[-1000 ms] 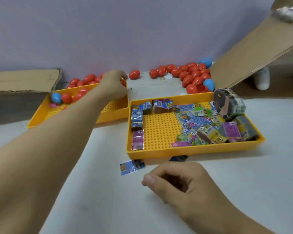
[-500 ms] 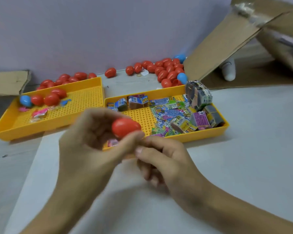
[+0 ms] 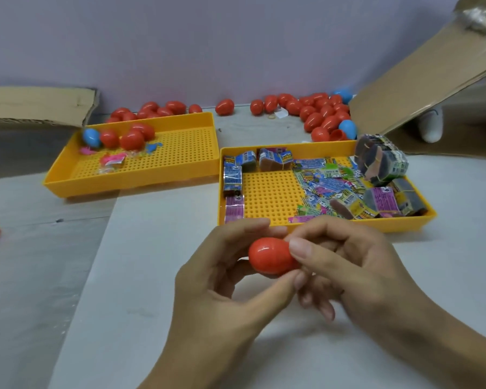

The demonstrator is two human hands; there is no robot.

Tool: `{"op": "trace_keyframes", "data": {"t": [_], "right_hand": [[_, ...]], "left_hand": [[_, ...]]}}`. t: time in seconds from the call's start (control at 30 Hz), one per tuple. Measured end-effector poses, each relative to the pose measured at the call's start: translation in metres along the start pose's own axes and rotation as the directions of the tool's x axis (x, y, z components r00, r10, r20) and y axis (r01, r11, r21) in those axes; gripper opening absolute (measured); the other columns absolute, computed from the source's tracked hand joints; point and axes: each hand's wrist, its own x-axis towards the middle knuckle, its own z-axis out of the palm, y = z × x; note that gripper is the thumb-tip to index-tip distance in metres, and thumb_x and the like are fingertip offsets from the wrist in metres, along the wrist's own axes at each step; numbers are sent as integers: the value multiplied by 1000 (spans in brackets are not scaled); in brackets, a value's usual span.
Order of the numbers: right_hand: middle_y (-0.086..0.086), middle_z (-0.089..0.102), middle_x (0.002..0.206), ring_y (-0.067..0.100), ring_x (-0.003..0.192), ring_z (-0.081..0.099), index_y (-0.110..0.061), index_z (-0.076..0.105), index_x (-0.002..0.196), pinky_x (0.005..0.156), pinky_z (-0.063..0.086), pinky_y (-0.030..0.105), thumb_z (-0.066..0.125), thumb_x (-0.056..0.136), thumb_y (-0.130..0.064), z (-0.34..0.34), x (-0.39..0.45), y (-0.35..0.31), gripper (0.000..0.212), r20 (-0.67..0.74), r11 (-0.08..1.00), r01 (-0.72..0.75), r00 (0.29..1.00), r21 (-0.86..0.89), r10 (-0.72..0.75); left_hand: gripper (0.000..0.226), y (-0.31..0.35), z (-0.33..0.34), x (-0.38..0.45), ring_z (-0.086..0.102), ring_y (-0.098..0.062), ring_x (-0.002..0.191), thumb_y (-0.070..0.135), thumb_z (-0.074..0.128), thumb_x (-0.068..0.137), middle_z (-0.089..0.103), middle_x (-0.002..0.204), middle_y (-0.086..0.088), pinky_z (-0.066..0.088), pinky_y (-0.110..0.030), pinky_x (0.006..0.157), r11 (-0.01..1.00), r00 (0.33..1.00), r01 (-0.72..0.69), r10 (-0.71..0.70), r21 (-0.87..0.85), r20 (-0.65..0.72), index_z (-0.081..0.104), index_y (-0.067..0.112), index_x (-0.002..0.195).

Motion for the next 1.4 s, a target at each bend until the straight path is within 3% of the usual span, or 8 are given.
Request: {"op": "trace_keyframes", "data": {"t": [0.23, 0.43, 0.53, 0.63, 0.77, 0.93, 1.23, 1.4], "right_hand": [[9, 68, 66, 17, 48, 59, -16, 71, 82, 37, 41, 21, 71, 77, -32, 0, 5, 3, 17, -43, 1000, 4, 999, 9, -3], [12, 68, 69, 18, 50, 60, -15, 72, 85, 38, 43, 22, 74, 76, -34, -2, 6, 5, 21, -65, 1000, -6, 998, 29, 7], [11, 69, 71, 18, 51, 61, -16, 72, 87, 39, 43, 22, 79, 74, -40, -2, 6, 6, 28, -56, 999, 4, 998, 32, -2], [12, 69, 73, 19, 52, 61, -18, 73, 90, 39, 43, 22, 76, 74, -33, -3, 6, 7, 22, -66, 999, 7, 998, 40, -4], [9, 70, 75, 17, 58, 63, -19, 76, 102, 41, 46, 24, 76, 71, -29, -2, 6, 9, 33, -76, 999, 10, 997, 32, -8], [8, 70, 73, 13, 59, 60, -22, 79, 100, 45, 47, 24, 76, 71, -25, -1, 6, 10, 30, -82, 995, 91, 992, -37, -94], [1, 66, 102, 16, 75, 63, -21, 79, 97, 51, 50, 24, 77, 70, -16, -4, 5, 14, 28, -56, 988, 146, 987, -55, -149], [-2, 66, 105, 15, 80, 65, -23, 78, 94, 53, 52, 25, 74, 70, -14, -3, 5, 15, 26, -57, 987, 155, 986, -46, -157]], "left_hand": [[29, 1, -6, 3, 72, -22, 74, 28, 76, 70, 75, 91, -9, 57, -26, 67, 980, 979, 180, -187, -89, -78, 75, 21, 98], [20, 1, -8, 4, 66, -21, 63, 29, 71, 76, 73, 80, -11, 55, -28, 62, 962, 971, 223, -233, -157, -51, 78, 23, 94], [22, -1, -9, 4, 68, -26, 64, 28, 72, 76, 74, 82, -13, 55, -27, 63, 959, 971, 220, -234, -179, -58, 78, 20, 96], [26, -4, -10, 4, 71, -30, 69, 28, 72, 75, 75, 88, -14, 56, -28, 66, 959, 969, 224, -238, -175, -66, 79, 21, 99], [30, -4, -11, 4, 73, -28, 77, 22, 71, 75, 73, 101, -15, 57, -28, 72, 952, 971, 213, -231, -218, -62, 80, 20, 103], [30, -4, -10, 5, 74, -27, 90, 22, 70, 75, 73, 107, -15, 58, -28, 77, 952, 973, 204, -222, -229, -56, 80, 20, 104], [18, -4, -8, 4, 72, -31, 98, 18, 75, 74, 74, 108, -12, 59, -32, 77, 967, 981, 150, -171, -204, -91, 80, 18, 91], [39, -4, -7, 4, 72, -28, 102, 13, 78, 69, 74, 110, -11, 59, -31, 77, 964, 982, 148, -170, -221, -82, 72, 19, 108]]}}
